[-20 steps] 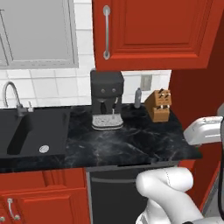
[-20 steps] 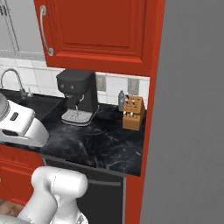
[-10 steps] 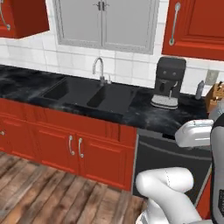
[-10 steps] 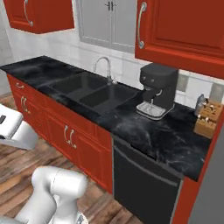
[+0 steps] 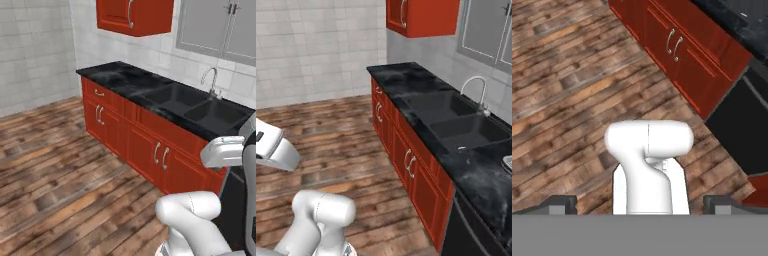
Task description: Close all open cabinet doors.
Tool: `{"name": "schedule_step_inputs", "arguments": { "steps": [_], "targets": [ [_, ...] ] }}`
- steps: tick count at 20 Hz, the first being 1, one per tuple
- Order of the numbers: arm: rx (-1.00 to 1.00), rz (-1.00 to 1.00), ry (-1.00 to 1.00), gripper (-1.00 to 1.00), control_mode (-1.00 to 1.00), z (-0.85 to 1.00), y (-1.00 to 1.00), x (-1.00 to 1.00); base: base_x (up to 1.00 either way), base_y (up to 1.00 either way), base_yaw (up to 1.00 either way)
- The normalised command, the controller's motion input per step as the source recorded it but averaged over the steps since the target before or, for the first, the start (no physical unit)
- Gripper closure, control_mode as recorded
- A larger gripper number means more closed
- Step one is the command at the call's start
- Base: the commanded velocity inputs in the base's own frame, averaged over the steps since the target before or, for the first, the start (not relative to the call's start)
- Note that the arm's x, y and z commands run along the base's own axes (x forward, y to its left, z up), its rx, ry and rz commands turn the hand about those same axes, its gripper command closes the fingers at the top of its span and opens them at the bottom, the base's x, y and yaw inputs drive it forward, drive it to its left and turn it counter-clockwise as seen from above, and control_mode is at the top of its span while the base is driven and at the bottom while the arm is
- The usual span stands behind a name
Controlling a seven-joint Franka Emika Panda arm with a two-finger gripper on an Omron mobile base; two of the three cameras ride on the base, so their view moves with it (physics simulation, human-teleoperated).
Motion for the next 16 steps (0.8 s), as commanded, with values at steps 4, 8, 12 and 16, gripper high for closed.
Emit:
{"name": "schedule_step_inputs", "arguments": {
  "steps": [4, 8, 12, 16],
  "targets": [
    [0.00, 0.00, 0.00, -1.00, 1.00, 0.00, 0.00, 0.00, 0.58, 0.22, 0.69],
    [0.00, 0.00, 0.00, -1.00, 1.00, 0.00, 0.00, 0.00, 0.55, 0.10, 0.74],
    [0.00, 0.00, 0.00, -1.00, 1.00, 0.00, 0.00, 0.00, 0.42, 0.03, 0.75],
    [0.00, 0.00, 0.00, -1.00, 1.00, 0.00, 0.00, 0.00, 0.34, 0.01, 0.76]
  ]
}}
